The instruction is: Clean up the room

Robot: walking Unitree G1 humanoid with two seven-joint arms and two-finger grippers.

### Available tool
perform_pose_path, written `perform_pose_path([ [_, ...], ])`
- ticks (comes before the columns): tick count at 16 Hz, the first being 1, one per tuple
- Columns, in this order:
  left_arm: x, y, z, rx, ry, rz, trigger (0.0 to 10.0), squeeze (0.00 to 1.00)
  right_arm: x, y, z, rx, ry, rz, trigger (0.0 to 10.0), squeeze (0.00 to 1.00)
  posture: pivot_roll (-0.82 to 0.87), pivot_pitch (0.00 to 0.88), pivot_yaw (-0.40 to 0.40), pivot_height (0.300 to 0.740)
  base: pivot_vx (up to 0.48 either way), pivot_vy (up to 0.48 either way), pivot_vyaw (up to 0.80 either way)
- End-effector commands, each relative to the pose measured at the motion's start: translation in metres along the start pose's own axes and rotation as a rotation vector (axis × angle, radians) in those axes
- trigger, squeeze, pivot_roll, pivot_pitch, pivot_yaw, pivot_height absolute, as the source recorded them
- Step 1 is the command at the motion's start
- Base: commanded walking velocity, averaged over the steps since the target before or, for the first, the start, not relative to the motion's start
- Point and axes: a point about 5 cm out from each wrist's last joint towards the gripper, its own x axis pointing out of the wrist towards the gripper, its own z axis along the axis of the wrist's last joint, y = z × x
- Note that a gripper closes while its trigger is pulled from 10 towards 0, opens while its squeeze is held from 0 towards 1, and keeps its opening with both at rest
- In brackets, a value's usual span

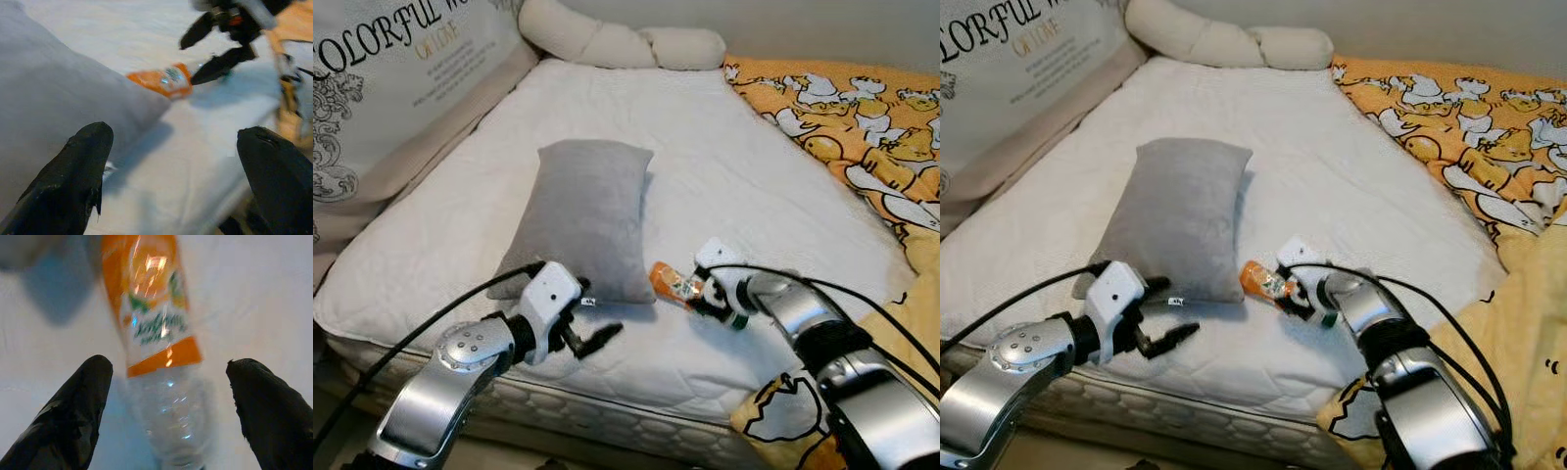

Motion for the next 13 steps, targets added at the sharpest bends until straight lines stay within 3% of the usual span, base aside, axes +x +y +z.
perform_pose_path([
  [1, 0.001, -0.003, 0.003, 0.006, 0.000, -0.041, 10.0, 0.00, 0.000, -0.003, 0.001, -0.034, 0.016, -0.016, 10.0, 0.00, 0.01, 0.000, 0.019, 0.740, 0.000, 0.000, 0.00],
  [3, 0.003, -0.005, 0.003, 0.019, 0.018, -0.076, 10.0, 0.00, 0.004, -0.003, -0.007, -0.061, 0.049, -0.033, 10.0, 0.00, 0.02, 0.000, 0.021, 0.740, 0.000, 0.000, 0.00],
  [7, 0.013, 0.006, -0.003, 0.031, 0.071, -0.047, 10.0, 0.00, 0.008, -0.002, -0.007, -0.060, 0.034, -0.101, 10.0, 0.00, 0.03, 0.000, 0.020, 0.740, 0.000, 0.000, 0.00],
  [8, 0.017, 0.009, -0.009, 0.035, 0.104, -0.049, 10.0, 0.00, 0.009, -0.002, -0.007, -0.064, 0.039, -0.129, 5.5, 0.00, 0.04, 0.000, 0.019, 0.740, 0.000, 0.000, 0.00],
  [10, 0.023, 0.013, -0.017, 0.057, 0.138, -0.048, 10.0, 0.00, 0.009, -0.002, -0.009, -0.080, 0.047, -0.151, 4.4, 0.00, 0.04, 0.000, 0.017, 0.740, 0.000, 0.000, 0.00],
  [12, 0.026, 0.016, -0.021, 0.050, 0.149, -0.046, 10.0, 0.00, 0.010, -0.002, -0.008, -0.086, 0.045, -0.168, 1.8, 0.00, 0.04, 0.000, 0.017, 0.740, 0.000, 0.000, 0.00],
  [13, 0.027, 0.017, -0.023, 0.048, 0.154, -0.046, 10.0, 0.00, 0.010, -0.002, -0.008, -0.088, 0.044, -0.174, 1.8, 0.00, 0.04, 0.000, 0.017, 0.740, 0.000, 0.000, 0.00],
])
